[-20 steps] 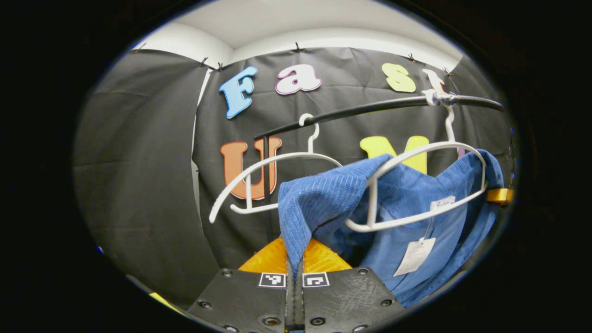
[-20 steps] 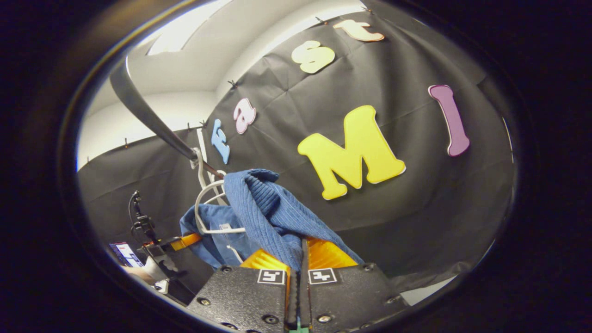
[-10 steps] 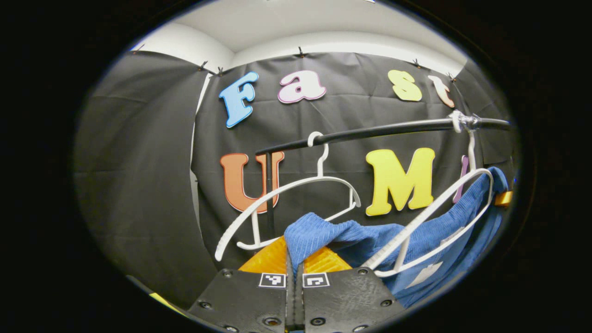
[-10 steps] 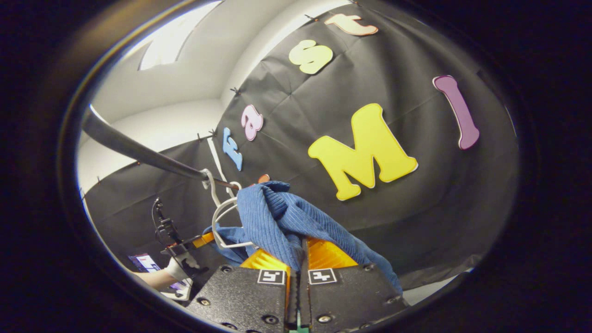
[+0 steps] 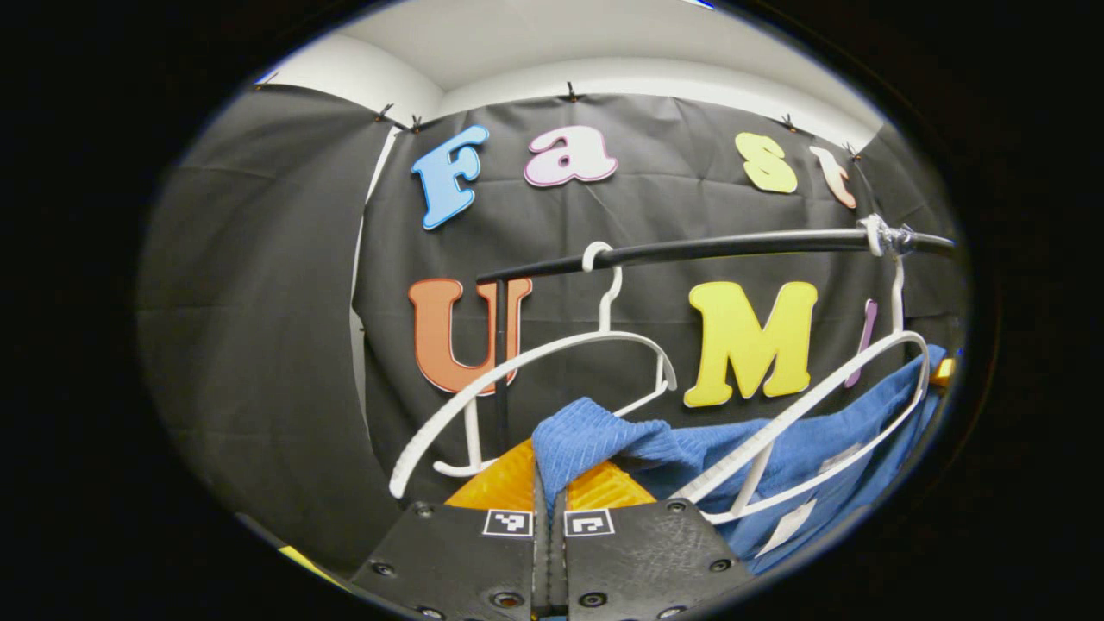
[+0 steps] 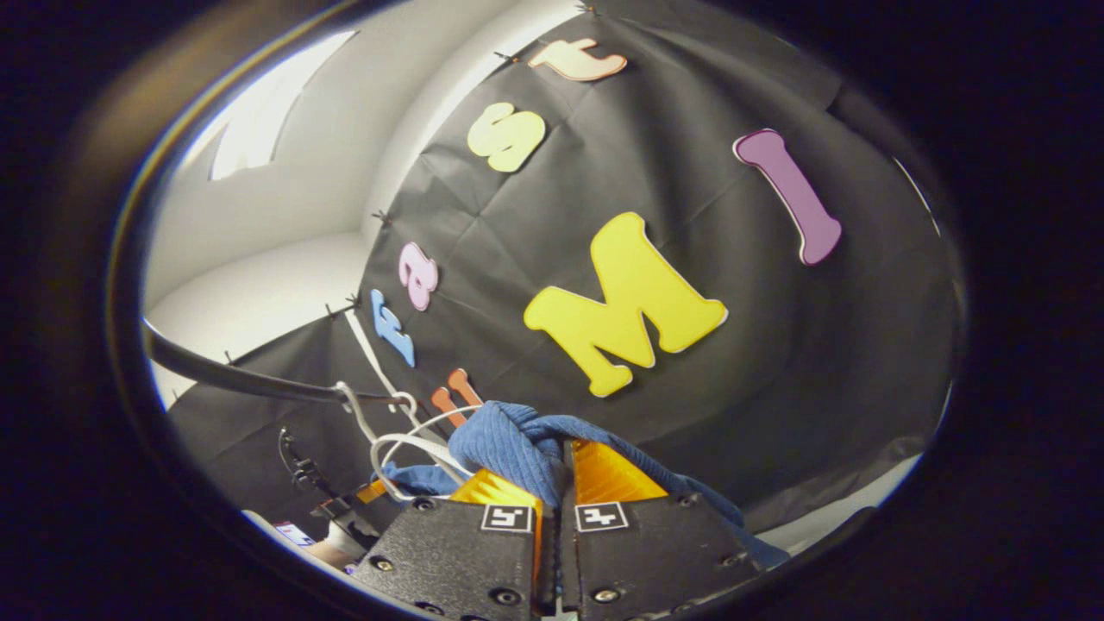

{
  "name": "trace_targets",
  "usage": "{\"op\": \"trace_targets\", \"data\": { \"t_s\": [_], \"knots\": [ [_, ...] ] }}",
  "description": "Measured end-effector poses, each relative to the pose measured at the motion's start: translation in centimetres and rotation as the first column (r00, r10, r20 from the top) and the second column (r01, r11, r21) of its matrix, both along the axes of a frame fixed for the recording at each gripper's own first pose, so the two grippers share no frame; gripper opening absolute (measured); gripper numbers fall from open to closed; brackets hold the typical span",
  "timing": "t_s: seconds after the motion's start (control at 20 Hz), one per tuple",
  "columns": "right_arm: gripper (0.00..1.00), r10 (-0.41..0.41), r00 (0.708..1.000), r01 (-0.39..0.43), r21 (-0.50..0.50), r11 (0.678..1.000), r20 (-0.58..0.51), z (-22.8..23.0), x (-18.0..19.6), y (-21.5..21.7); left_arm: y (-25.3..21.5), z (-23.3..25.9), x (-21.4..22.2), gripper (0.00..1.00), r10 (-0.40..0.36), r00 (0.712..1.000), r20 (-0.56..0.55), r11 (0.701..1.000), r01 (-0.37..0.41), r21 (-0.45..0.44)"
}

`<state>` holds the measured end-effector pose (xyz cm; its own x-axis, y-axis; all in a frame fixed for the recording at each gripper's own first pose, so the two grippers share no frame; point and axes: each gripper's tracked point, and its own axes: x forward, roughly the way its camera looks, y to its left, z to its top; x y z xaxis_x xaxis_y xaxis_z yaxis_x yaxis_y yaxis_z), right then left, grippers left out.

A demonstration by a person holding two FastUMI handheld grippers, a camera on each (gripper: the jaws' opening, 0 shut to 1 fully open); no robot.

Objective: Grasp the clothes on the hanger with both hands and then place them into the laundry hamper below.

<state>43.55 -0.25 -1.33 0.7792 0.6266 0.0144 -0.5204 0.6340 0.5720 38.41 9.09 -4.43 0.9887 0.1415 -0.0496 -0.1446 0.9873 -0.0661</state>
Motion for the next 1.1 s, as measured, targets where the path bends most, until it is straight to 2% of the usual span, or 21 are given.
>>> {"op": "trace_targets", "data": {
  "t_s": [0.1, 0.15, 0.25, 0.3, 0.55, 0.85, 0.95, 1.0, 1.1],
  "knots": [
    [0.05, -0.008, 1.000, 0.007, -0.039, 0.999, -0.014, -0.7, 0.3, 0.4, -0.2, -0.8, 0.1, 0.00, 0.000, 1.000, -0.019, 1.000, 0.000, 0.001],
    [0.05, -0.017, 1.000, 0.015, -0.059, 0.998, -0.021, -1.2, 0.6, 0.4, -0.2, -1.3, 0.0, 0.03, 0.000, 1.000, -0.030, 1.000, 0.000, -0.003],
    [0.05, -0.028, 0.999, 0.025, -0.077, 0.997, -0.033, -2.1, 0.6, 0.2, -0.1, -2.4, -0.4, 0.00, 0.002, 0.999, -0.051, 1.000, -0.002, -0.004],
    [0.05, -0.034, 0.999, 0.030, -0.086, 0.996, -0.042, -2.7, 0.6, 0.1, -0.2, -3.0, -0.5, 0.03, 0.002, 0.998, -0.064, 1.000, -0.002, -0.005],
    [0.05, -0.077, 0.990, 0.059, -0.153, 0.986, -0.115, -6.5, 0.6, -0.7, -0.9, -5.9, -1.2, 0.00, -0.017, 0.992, -0.126, 1.000, 0.017, 0.000],
    [0.05, -0.095, 0.980, 0.046, -0.263, 0.964, -0.175, -12.0, -1.5, -0.4, -2.5, -11.2, -3.4, 0.00, -0.047, 0.976, -0.215, 0.999, 0.042, -0.024],
    [0.05, -0.100, 0.974, 0.040, -0.277, 0.960, -0.205, -13.6, -2.7, -0.3, -3.3, -13.4, -4.9, 0.03, -0.063, 0.967, -0.248, 0.997, 0.049, -0.061],
    [0.05, -0.100, 0.970, 0.034, -0.285, 0.958, -0.220, -14.7, -3.2, -0.1, -3.8, -14.4, -5.5, 0.00, -0.070, 0.962, -0.264, 0.996, 0.051, -0.078],
    [0.05, -0.104, 0.963, 0.024, -0.306, 0.952, -0.248, -16.5, -4.2, 0.4, -4.7, -16.1, -6.7, 0.00, -0.083, 0.952, -0.296, 0.994, 0.056, -0.099]
  ]
}}
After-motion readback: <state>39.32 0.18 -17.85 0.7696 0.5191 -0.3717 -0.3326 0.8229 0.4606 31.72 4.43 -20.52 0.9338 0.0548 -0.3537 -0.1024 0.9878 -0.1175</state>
